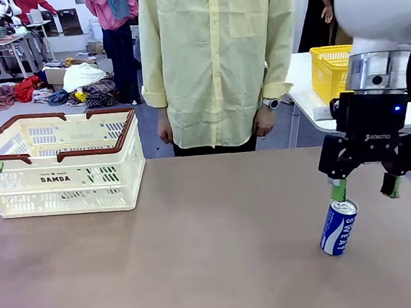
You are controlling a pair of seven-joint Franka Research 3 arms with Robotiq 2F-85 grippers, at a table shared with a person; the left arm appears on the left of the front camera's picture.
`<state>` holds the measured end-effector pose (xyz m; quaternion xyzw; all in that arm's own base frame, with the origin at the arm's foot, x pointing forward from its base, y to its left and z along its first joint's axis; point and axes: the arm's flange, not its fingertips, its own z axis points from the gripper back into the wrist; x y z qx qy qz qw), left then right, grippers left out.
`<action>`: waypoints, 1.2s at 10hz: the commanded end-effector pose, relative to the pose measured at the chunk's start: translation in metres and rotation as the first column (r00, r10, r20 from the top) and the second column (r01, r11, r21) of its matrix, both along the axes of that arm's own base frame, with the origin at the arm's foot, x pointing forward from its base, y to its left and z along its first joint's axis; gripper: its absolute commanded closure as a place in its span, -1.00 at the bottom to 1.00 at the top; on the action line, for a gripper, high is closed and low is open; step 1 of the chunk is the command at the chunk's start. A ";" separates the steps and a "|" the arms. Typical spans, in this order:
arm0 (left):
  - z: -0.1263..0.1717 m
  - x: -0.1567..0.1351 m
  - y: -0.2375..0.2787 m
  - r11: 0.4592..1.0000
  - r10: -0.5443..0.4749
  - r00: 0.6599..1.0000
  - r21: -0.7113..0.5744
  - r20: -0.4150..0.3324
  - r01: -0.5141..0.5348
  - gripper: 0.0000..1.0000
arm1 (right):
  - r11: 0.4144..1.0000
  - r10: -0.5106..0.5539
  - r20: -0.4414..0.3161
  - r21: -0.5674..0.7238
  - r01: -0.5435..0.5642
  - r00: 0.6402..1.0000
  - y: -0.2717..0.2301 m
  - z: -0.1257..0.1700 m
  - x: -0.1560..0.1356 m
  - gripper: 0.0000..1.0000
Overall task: Place the drinks into the Shopping basket.
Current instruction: Pick up one drink and place it into the Shopping basket.
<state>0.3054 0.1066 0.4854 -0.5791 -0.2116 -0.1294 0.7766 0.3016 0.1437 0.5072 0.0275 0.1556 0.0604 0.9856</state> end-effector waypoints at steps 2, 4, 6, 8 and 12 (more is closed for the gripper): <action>0.001 0.000 0.000 1.000 0.001 1.000 -0.022 0.018 -0.001 -1.00 | 0.998 -0.026 -0.057 0.049 0.029 0.998 -0.002 0.000 -0.004 -1.00; 0.001 0.000 0.000 1.000 0.001 1.000 -0.022 0.018 -0.001 -1.00 | 0.997 -0.071 0.063 -0.013 0.072 0.995 -0.007 -0.008 -0.001 -1.00; 0.001 0.000 0.000 1.000 0.001 1.000 -0.022 0.018 -0.001 -1.00 | 0.986 -0.165 0.190 0.029 0.163 0.968 -0.019 -0.037 0.001 -1.00; 0.001 0.000 0.000 1.000 0.001 1.000 -0.022 0.018 -0.001 -1.00 | 0.970 -0.239 0.271 0.019 0.243 0.932 -0.039 -0.073 0.007 -1.00; 0.001 0.000 0.000 1.000 0.001 1.000 -0.022 0.018 -0.001 -1.00 | 0.962 -0.246 0.337 -0.026 0.271 0.909 -0.040 -0.124 0.019 -1.00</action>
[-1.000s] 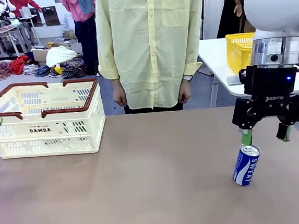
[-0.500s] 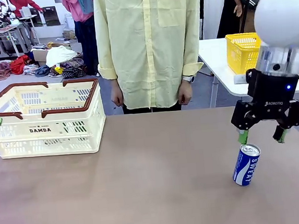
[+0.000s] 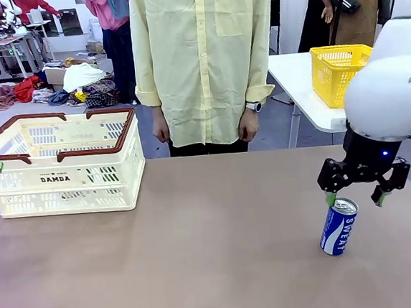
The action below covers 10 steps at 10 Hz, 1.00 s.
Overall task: Place the drinks into the Shopping basket.
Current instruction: Pick up one drink and place it into the Shopping basket.
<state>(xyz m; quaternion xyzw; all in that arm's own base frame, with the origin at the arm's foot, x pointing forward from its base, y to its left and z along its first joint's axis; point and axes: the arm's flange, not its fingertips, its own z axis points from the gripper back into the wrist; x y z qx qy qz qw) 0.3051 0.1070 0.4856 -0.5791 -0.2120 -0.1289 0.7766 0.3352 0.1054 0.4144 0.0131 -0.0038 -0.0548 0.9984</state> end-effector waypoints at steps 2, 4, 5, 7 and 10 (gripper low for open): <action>0.001 0.000 -0.001 1.000 0.000 1.000 -0.022 0.018 0.000 -1.00 | 0.999 -0.032 -0.032 0.002 0.033 0.999 -0.001 -0.049 -0.009 -1.00; 0.001 0.000 -0.001 1.000 0.000 1.000 -0.022 0.018 0.000 -1.00 | 0.999 -0.015 -0.087 0.041 0.019 0.996 0.003 -0.059 -0.010 -1.00; 0.001 0.000 -0.001 1.000 0.000 1.000 -0.022 0.018 0.000 -1.00 | 0.999 -0.011 -0.104 0.047 0.016 0.995 0.006 -0.063 -0.011 -1.00; 0.001 0.000 -0.001 1.000 0.000 1.000 -0.022 0.018 0.000 -1.00 | 0.999 -0.002 -0.105 0.052 0.007 0.994 0.009 -0.064 -0.014 -1.00; 0.001 0.000 -0.001 1.000 0.000 1.000 -0.022 0.018 0.000 -1.00 | 0.998 0.016 -0.123 0.061 -0.009 0.992 0.009 -0.069 -0.016 0.12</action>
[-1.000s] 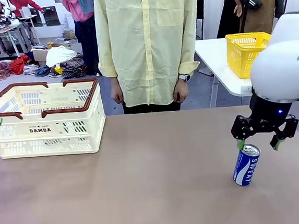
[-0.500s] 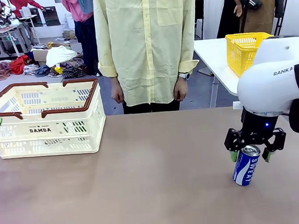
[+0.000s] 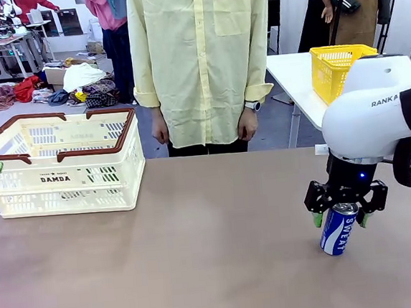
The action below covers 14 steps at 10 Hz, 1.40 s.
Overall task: Place the drinks into the Shopping basket.
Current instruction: Pick up one drink and place it into the Shopping basket.
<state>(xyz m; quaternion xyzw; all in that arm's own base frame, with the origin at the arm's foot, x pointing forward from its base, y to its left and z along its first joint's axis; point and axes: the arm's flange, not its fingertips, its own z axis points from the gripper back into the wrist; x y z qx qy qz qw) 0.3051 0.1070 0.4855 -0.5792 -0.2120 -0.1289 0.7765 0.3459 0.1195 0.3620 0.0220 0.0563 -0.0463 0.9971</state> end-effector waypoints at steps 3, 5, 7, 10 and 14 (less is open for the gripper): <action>0.001 0.000 -0.001 1.000 0.000 1.000 -0.022 0.018 0.000 -1.00 | 0.999 -0.001 -0.015 0.052 0.002 1.000 -0.004 -0.013 -0.027 1.00; 0.001 0.000 -0.001 1.000 0.000 1.000 -0.022 0.018 0.000 -1.00 | 0.999 0.002 -0.019 0.051 -0.001 1.000 -0.004 -0.014 -0.026 1.00; 0.001 0.000 -0.001 1.000 0.000 1.000 -0.022 0.018 0.000 -1.00 | 0.999 0.008 -0.009 0.054 -0.008 1.000 -0.005 -0.010 -0.027 1.00; 0.001 0.000 -0.001 1.000 0.000 1.000 -0.022 0.018 0.000 -1.00 | 0.993 0.079 0.034 0.082 -0.082 0.996 -0.007 0.052 -0.026 1.00; 0.001 0.000 -0.001 1.000 0.000 1.000 -0.022 0.018 0.000 -1.00 | 0.964 0.230 0.030 0.133 -0.232 0.973 0.060 0.183 0.017 1.00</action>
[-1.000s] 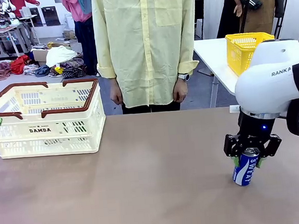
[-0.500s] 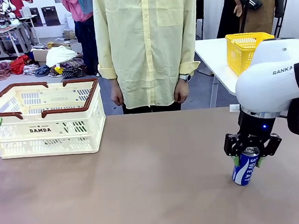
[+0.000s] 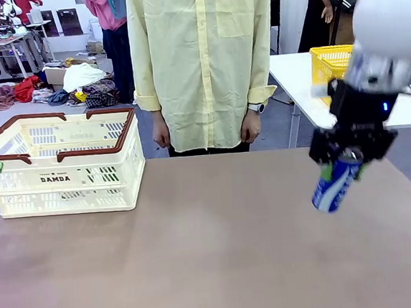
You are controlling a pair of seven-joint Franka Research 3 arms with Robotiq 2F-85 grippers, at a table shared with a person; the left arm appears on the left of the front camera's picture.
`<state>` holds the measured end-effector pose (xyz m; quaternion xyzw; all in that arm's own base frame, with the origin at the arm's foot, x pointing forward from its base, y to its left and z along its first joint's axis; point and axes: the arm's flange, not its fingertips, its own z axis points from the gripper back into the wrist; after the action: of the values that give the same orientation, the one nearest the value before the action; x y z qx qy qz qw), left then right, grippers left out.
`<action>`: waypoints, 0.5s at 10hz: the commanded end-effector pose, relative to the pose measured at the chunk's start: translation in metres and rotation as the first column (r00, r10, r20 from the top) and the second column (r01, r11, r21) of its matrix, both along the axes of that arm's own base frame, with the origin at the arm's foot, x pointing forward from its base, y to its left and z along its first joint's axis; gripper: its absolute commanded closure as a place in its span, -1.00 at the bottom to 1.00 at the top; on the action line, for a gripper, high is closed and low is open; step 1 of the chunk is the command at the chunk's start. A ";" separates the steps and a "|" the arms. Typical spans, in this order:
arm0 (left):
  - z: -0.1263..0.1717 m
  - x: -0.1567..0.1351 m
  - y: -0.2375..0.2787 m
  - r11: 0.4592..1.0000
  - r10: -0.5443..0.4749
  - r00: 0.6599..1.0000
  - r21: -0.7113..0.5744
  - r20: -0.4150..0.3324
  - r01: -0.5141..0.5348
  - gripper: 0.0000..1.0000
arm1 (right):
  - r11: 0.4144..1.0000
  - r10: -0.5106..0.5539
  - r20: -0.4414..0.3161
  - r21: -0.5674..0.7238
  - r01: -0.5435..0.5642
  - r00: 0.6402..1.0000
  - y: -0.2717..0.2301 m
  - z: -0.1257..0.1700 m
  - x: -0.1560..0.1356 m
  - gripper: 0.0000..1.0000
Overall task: Place the drinks into the Shopping basket.
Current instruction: Pick up one drink and place it into the Shopping basket.
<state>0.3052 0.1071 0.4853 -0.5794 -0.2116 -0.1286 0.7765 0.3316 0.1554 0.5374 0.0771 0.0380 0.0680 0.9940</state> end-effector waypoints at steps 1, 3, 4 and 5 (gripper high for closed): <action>0.001 0.000 -0.001 1.000 0.000 1.000 -0.021 0.019 0.000 -1.00 | 0.998 0.066 -0.046 0.020 -0.065 0.997 0.060 0.017 0.044 1.00; 0.001 0.000 -0.001 1.000 0.000 1.000 -0.021 0.019 0.000 -1.00 | 0.980 0.194 -0.102 0.074 -0.187 0.976 0.150 0.014 0.080 1.00; 0.001 0.000 -0.001 1.000 0.000 1.000 -0.021 0.019 0.000 -1.00 | 0.966 0.249 -0.125 0.110 -0.236 0.961 0.199 0.001 0.098 1.00; 0.001 0.000 -0.001 1.000 0.000 1.000 -0.021 0.019 0.000 -1.00 | 0.944 0.318 -0.161 0.141 -0.297 0.934 0.245 -0.019 0.111 1.00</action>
<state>0.3052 0.1068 0.4853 -0.5796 -0.2113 -0.1288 0.7765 0.4117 0.3696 0.5128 0.1311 0.1155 0.2023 0.9636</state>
